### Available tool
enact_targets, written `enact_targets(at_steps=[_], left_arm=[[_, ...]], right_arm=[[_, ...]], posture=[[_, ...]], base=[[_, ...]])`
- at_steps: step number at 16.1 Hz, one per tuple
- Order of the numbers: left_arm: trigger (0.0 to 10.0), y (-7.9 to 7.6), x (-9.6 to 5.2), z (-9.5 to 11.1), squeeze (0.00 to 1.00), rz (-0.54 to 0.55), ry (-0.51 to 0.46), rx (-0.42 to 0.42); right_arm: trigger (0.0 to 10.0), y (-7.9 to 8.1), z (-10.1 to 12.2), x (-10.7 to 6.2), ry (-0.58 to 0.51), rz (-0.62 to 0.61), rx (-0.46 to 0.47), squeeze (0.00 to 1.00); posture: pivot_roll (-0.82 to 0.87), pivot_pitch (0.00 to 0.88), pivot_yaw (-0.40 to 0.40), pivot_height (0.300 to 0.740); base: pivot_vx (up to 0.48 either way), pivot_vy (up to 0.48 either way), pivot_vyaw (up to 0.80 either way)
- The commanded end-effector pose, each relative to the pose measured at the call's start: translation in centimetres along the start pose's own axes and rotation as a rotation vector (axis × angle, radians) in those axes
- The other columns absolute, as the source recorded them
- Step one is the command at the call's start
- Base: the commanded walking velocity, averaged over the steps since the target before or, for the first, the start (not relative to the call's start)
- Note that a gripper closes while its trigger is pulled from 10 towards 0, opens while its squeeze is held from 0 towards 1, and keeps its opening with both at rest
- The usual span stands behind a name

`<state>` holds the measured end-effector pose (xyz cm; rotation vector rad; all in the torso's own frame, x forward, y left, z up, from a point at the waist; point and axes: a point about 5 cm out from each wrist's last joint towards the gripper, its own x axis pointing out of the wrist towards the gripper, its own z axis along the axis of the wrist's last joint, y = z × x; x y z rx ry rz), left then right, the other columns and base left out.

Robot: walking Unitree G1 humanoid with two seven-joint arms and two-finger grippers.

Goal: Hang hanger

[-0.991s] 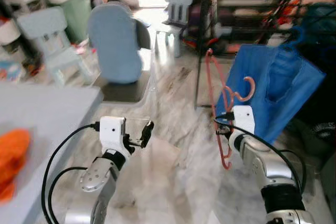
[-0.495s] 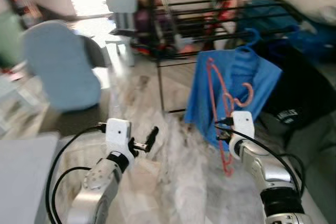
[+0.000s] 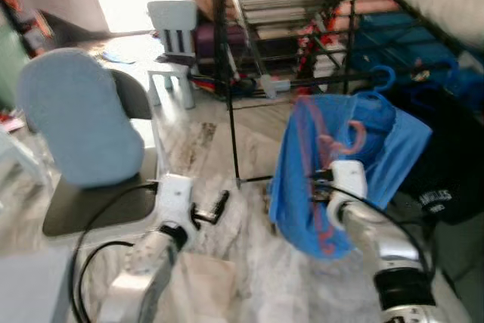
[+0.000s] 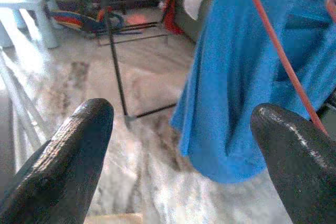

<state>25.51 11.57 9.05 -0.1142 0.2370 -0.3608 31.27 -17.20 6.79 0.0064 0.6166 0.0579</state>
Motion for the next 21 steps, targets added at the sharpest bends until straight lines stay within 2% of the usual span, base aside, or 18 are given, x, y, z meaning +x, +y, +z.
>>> enact_targets(at_steps=[1,9,13,17,21], left_arm=[[10.0,-0.6,0.3,0.2,0.00,-0.014,0.001,0.009],[10.0,-0.5,0.3,0.1,0.00,0.002,0.018,0.012],[10.0,-0.5,0.2,-0.2,0.00,0.010,0.035,0.010],[10.0,-0.8,0.2,-0.1,0.00,-0.002,0.017,-0.001],[10.0,-0.9,0.0,-0.4,0.00,-0.004,0.042,-0.002]], right_arm=[[10.0,-0.8,0.6,-0.2,-0.009,-0.009,0.002,0.00],[10.0,0.5,-0.4,-0.2,0.068,0.099,-0.037,0.00],[10.0,1.3,-1.4,-0.5,0.113,0.163,-0.069,0.00],[10.0,1.3,-1.4,-0.7,0.116,0.177,-0.091,0.00],[10.0,1.3,-2.6,-1.3,0.148,0.185,-0.112,0.00]], posture=[[-0.09,0.030,0.030,0.740],[-0.09,0.028,0.025,0.740],[-0.09,0.029,0.020,0.740],[-0.09,0.032,0.019,0.740],[-0.09,0.040,0.018,0.740]], base=[[0.480,0.000,0.00],[0.478,0.000,0.00],[0.359,0.317,0.00],[0.000,0.000,0.00],[0.000,0.000,0.00]])
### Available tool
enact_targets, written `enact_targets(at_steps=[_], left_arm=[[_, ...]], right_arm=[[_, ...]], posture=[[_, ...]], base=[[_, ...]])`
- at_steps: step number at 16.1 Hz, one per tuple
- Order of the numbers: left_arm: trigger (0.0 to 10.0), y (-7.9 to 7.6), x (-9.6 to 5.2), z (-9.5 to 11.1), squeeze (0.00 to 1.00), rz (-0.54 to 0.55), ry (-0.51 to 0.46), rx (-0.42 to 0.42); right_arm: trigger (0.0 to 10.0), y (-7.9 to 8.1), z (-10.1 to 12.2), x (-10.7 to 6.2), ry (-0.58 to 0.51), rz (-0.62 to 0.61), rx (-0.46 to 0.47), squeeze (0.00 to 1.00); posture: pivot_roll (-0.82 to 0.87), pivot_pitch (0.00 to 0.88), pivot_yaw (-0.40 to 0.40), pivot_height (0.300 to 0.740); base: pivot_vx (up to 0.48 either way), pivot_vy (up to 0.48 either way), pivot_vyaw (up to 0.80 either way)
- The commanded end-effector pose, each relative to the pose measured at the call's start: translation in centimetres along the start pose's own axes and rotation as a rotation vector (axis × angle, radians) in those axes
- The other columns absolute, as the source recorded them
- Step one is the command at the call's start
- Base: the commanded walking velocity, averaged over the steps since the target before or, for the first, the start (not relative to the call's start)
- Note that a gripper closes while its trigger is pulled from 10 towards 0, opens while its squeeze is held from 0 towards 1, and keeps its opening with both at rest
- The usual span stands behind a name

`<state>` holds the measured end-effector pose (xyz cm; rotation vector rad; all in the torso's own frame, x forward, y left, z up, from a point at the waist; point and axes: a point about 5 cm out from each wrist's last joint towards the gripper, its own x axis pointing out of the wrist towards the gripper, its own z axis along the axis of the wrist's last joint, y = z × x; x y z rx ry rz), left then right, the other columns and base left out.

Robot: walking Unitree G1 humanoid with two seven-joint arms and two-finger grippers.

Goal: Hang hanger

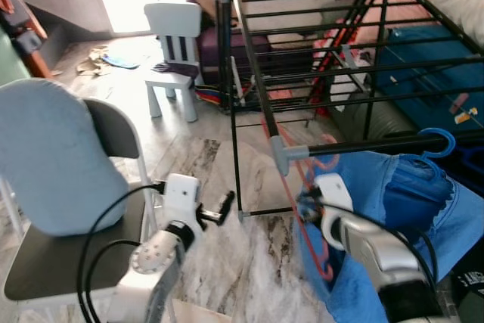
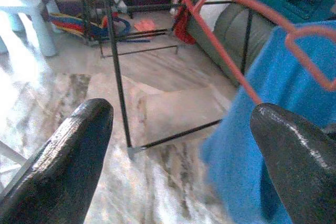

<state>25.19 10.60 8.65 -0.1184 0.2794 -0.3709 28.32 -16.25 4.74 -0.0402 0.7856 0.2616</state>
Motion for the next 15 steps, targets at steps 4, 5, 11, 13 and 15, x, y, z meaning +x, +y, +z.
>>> enact_targets(at_steps=[4,5,11,13,15], left_arm=[[10.0,0.1,-0.5,0.1,0.00,-0.016,0.009,0.024],[10.0,0.2,-0.6,0.0,0.00,-0.015,0.013,0.028],[10.0,0.0,-0.1,0.3,0.00,-0.042,0.009,0.044],[10.0,0.0,0.1,0.5,0.00,-0.044,0.006,0.047],[10.0,0.0,0.1,0.4,0.00,-0.039,0.006,0.046]], right_arm=[[10.0,0.7,-0.8,-1.1,0.003,0.020,-0.031,0.00],[10.0,0.9,-1.3,-1.5,0.010,0.020,-0.039,0.00],[10.0,2.5,0.8,-1.7,-0.063,0.034,-0.053,0.00],[10.0,2.8,1.9,-1.5,-0.080,0.043,-0.053,0.00],[10.0,3.9,2.7,-1.1,-0.063,0.083,-0.009,0.00]], posture=[[-0.09,0.041,0.021,0.740],[-0.09,0.041,0.023,0.740],[-0.10,0.033,0.034,0.740],[-0.09,0.029,0.028,0.740],[-0.09,0.026,0.023,0.740]], base=[[0.000,0.000,0.00],[0.000,0.000,0.00],[0.000,0.000,0.00],[0.000,0.000,0.00],[0.000,0.000,0.00]])
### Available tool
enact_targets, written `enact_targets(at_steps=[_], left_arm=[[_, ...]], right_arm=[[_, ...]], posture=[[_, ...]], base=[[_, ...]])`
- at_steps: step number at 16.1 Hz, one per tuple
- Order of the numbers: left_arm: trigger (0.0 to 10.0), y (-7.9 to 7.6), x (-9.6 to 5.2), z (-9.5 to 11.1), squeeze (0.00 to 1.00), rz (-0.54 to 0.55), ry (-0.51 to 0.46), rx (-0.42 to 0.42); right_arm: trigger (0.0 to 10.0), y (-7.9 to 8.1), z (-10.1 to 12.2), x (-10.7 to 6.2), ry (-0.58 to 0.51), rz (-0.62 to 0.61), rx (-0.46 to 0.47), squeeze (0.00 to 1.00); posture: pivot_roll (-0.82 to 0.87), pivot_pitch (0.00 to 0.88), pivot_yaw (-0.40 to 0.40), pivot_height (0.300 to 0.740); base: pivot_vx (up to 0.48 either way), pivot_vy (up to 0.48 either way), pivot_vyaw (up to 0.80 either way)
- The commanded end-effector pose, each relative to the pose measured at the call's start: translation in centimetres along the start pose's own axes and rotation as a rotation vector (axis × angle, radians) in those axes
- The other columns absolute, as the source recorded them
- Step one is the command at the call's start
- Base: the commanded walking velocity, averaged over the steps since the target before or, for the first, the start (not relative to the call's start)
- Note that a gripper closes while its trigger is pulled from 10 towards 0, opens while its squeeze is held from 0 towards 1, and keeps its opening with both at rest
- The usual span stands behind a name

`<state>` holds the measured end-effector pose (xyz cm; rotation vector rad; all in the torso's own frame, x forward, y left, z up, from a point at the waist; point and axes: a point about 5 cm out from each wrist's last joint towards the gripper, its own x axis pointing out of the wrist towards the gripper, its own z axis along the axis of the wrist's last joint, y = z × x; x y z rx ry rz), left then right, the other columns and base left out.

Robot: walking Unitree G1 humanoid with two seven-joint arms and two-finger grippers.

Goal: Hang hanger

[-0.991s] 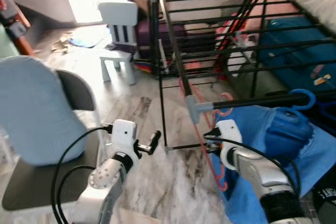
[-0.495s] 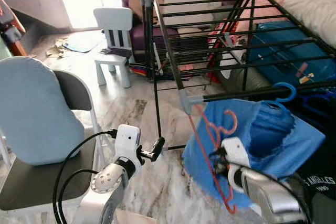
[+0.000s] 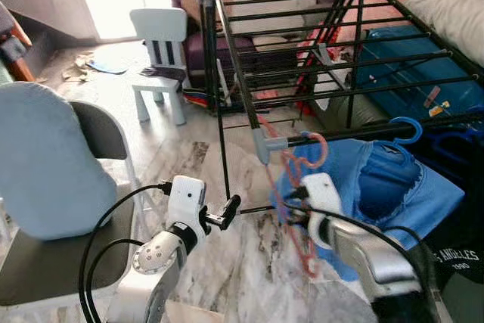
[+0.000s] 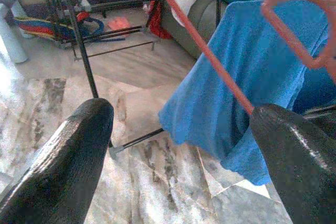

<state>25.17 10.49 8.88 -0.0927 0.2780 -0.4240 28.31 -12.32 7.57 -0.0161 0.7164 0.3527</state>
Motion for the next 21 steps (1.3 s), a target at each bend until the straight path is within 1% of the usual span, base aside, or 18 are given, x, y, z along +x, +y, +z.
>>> enact_targets(at_steps=[1,2,4,6,8,9,13,14,16,21], left_arm=[[10.0,0.1,0.1,0.1,0.00,0.010,0.001,0.014],[10.0,0.0,0.2,0.1,0.00,0.007,0.004,0.014],[10.0,-0.1,0.3,0.1,0.00,0.003,0.007,0.015],[10.0,-0.1,0.4,0.0,0.00,0.000,0.008,0.013],[10.0,-0.3,0.5,0.0,0.00,-0.003,0.008,0.009],[10.0,-0.4,0.6,0.0,0.00,-0.003,0.009,0.009],[10.0,-0.5,0.6,-0.3,0.00,-0.006,0.021,0.005],[10.0,-0.6,0.6,-0.4,0.00,-0.007,0.024,0.004],[10.0,-0.7,0.6,-0.5,0.00,-0.010,0.029,0.003],[10.0,-0.8,0.7,-0.6,0.00,-0.017,0.035,0.005]], right_arm=[[10.0,0.2,0.4,0.2,0.017,0.010,0.018,0.00],[10.0,0.7,0.7,0.5,0.040,0.018,0.014,0.00],[10.0,0.9,1.3,0.8,0.060,0.020,0.007,0.00],[10.0,1.3,2.3,1.0,0.042,0.038,0.005,0.00],[10.0,1.9,3.4,1.3,0.034,0.047,-0.025,0.00],[10.0,1.9,3.5,1.4,0.036,0.038,-0.034,0.00],[10.0,2.1,2.7,2.2,0.090,0.029,-0.069,0.00],[10.0,2.0,2.0,2.4,0.113,0.019,-0.083,0.00],[10.0,1.7,1.3,2.6,0.134,0.014,-0.082,0.00],[10.0,1.8,0.5,2.9,0.144,0.016,-0.097,0.00]], posture=[[-0.09,0.025,0.021,0.740],[-0.09,0.024,0.020,0.740],[-0.10,0.022,0.018,0.740],[-0.10,0.021,0.015,0.740],[-0.10,0.020,0.009,0.740],[-0.10,0.021,0.008,0.740],[-0.11,0.021,-0.004,0.740],[-0.10,0.021,-0.007,0.740],[-0.10,0.023,-0.008,0.740],[-0.10,0.024,-0.007,0.740]], base=[[0.000,0.000,0.00],[0.000,0.000,0.00],[0.000,0.000,0.00],[0.000,0.000,0.00],[0.000,0.000,0.00],[0.000,0.000,0.00],[0.000,0.000,0.00],[0.000,0.000,0.00],[0.000,0.000,0.00],[0.000,0.000,0.00]])
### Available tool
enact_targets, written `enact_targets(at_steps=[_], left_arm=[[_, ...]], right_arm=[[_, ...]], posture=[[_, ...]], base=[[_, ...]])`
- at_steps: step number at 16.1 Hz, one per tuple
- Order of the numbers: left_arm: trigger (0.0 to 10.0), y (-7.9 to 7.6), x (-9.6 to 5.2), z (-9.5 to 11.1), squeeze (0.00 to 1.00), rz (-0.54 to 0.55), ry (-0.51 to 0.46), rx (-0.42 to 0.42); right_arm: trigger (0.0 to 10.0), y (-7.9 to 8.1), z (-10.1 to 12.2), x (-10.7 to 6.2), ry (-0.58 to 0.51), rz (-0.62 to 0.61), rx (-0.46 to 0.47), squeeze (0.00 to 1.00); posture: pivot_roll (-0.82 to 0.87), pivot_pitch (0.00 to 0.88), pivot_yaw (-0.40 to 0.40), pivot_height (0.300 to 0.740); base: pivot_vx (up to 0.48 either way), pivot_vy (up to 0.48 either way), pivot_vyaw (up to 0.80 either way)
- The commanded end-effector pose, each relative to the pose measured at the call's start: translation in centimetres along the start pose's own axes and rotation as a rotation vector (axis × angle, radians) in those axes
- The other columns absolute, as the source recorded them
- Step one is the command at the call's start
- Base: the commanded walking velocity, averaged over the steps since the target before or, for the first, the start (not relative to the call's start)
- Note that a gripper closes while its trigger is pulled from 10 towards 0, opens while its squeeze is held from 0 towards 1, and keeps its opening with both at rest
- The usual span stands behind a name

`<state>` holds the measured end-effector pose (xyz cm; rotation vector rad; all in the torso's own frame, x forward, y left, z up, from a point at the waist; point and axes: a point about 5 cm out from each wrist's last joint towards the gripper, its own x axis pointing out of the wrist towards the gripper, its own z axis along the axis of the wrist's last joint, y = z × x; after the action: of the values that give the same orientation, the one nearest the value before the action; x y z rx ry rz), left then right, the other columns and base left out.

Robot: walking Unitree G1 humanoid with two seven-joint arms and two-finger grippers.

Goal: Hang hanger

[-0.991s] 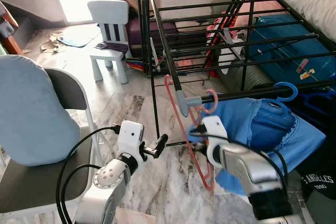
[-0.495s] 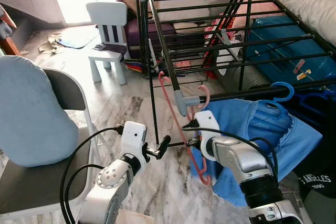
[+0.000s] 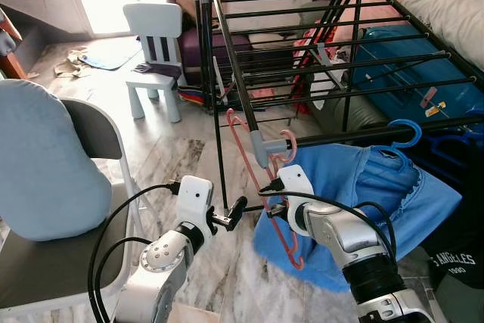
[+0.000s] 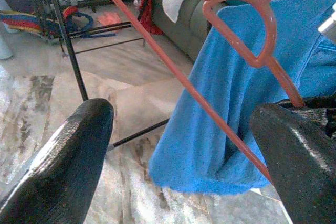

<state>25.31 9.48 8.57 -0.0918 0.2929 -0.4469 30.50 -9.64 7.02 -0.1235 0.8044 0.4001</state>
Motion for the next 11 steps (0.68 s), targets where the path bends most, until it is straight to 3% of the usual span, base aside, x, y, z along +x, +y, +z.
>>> enact_targets(at_steps=[1,6,11], left_arm=[[10.0,0.0,0.1,-0.3,0.00,0.004,0.020,0.004],[10.0,0.0,0.2,-0.4,0.00,0.002,0.029,0.007],[10.0,0.0,0.4,-0.3,0.00,-0.002,0.031,0.014]], right_arm=[[10.0,0.2,-0.8,0.4,0.036,0.003,-0.002,0.00],[10.0,-1.1,0.7,1.1,-0.005,-0.044,0.014,0.00],[10.0,-0.6,1.5,2.2,-0.008,-0.029,0.037,0.00]], posture=[[-0.10,0.024,-0.007,0.740],[-0.10,0.018,-0.007,0.740],[-0.09,0.009,-0.014,0.740]], base=[[0.000,0.000,0.00],[0.000,0.000,0.00],[0.000,0.000,0.00]])
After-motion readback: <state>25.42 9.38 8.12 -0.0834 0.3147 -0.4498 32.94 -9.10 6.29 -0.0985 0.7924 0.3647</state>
